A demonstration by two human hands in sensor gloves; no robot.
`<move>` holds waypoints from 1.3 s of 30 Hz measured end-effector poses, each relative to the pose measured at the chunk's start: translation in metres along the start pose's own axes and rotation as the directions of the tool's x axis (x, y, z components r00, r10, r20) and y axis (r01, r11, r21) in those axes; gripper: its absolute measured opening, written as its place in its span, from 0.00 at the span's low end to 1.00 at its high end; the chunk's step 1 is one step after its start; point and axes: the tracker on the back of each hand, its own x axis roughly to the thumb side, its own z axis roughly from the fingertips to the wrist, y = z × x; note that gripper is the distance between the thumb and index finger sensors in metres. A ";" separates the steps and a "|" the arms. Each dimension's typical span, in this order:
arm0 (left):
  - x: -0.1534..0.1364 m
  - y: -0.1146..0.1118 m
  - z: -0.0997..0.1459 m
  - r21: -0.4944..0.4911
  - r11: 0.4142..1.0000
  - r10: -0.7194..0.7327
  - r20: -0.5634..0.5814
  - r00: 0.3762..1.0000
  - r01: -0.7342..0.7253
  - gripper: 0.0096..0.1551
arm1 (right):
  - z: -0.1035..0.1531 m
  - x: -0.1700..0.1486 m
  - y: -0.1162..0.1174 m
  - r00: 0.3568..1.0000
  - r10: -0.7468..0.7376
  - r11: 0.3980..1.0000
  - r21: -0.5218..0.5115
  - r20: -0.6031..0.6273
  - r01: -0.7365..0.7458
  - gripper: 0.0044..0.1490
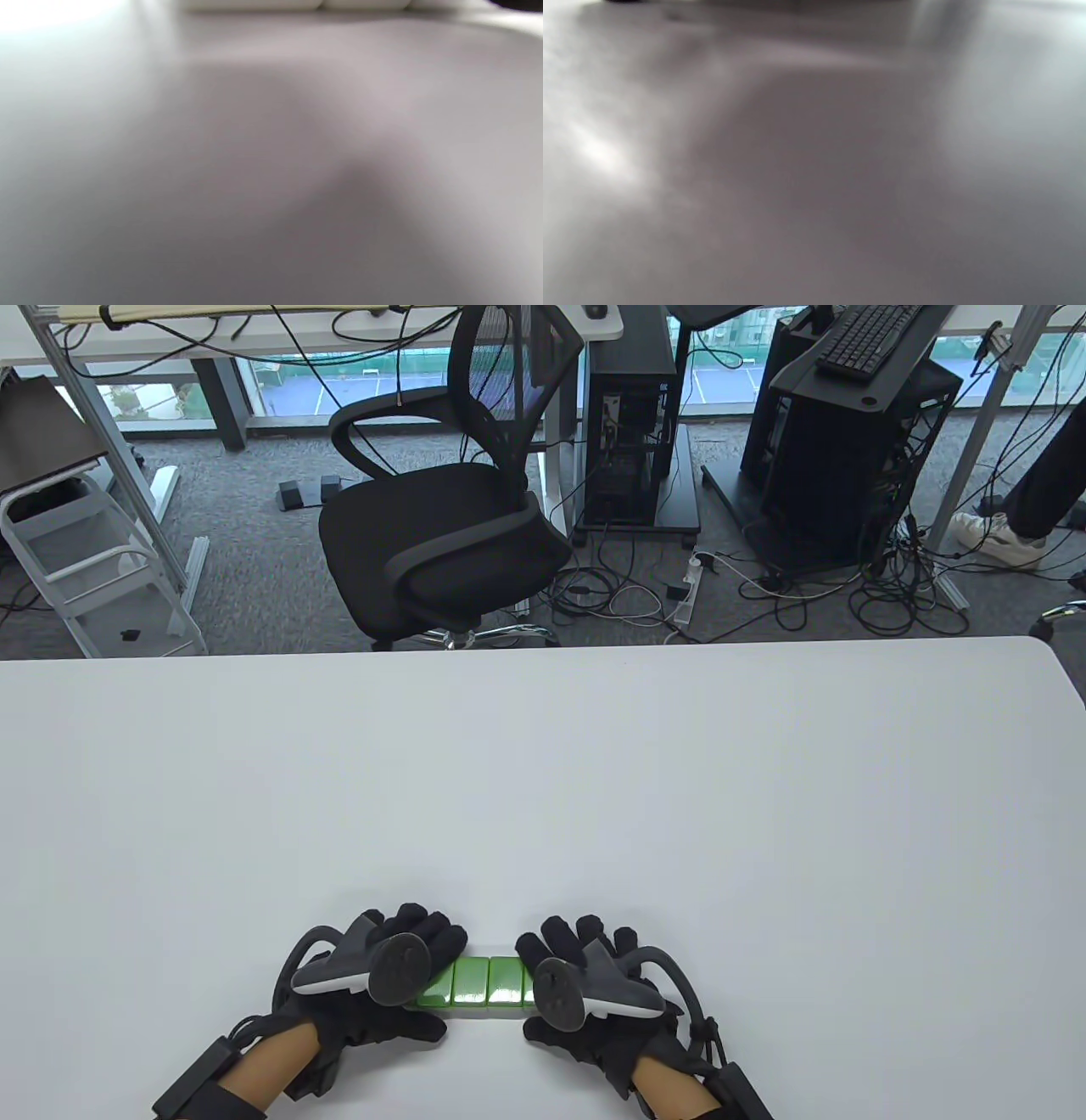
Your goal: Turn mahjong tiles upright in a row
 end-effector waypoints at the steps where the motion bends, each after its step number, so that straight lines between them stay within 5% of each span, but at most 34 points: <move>1: 0.002 0.003 -0.002 0.024 1.000 0.018 0.010 1.000 -0.018 0.60 | 0.000 -0.002 -0.001 1.000 -0.026 1.000 -0.007 0.014 0.026 0.58; 5: 0.023 0.012 -0.011 0.110 0.994 0.019 0.047 0.999 -0.024 0.59 | 0.002 -0.004 -0.002 0.998 -0.053 0.998 -0.023 0.026 0.053 0.59; 13: 0.044 0.010 -0.023 0.060 0.993 -0.104 0.046 0.994 0.101 0.61 | 0.016 -0.023 -0.020 0.997 -0.074 0.997 -0.018 0.000 0.074 0.61; 19: 0.013 0.028 0.018 0.157 0.986 -0.050 0.009 0.999 0.048 0.60 | 0.034 -0.046 -0.040 0.997 -0.054 0.996 -0.076 -0.052 0.050 0.62; 26: -0.043 0.026 0.071 0.205 0.964 -0.137 -0.153 0.979 0.167 0.59 | 0.045 -0.050 -0.022 0.998 0.048 0.991 -0.121 -0.041 -0.052 0.59; 33: -0.049 0.005 0.064 0.178 0.978 -0.087 -0.126 0.988 0.109 0.58 | 0.044 -0.051 -0.016 0.999 -0.041 0.967 -0.250 0.004 0.041 0.57; 39: -0.045 0.001 0.054 0.208 0.976 -0.057 -0.068 0.996 0.070 0.56 | 0.038 -0.039 -0.009 0.999 0.027 0.957 -0.288 0.017 -0.021 0.53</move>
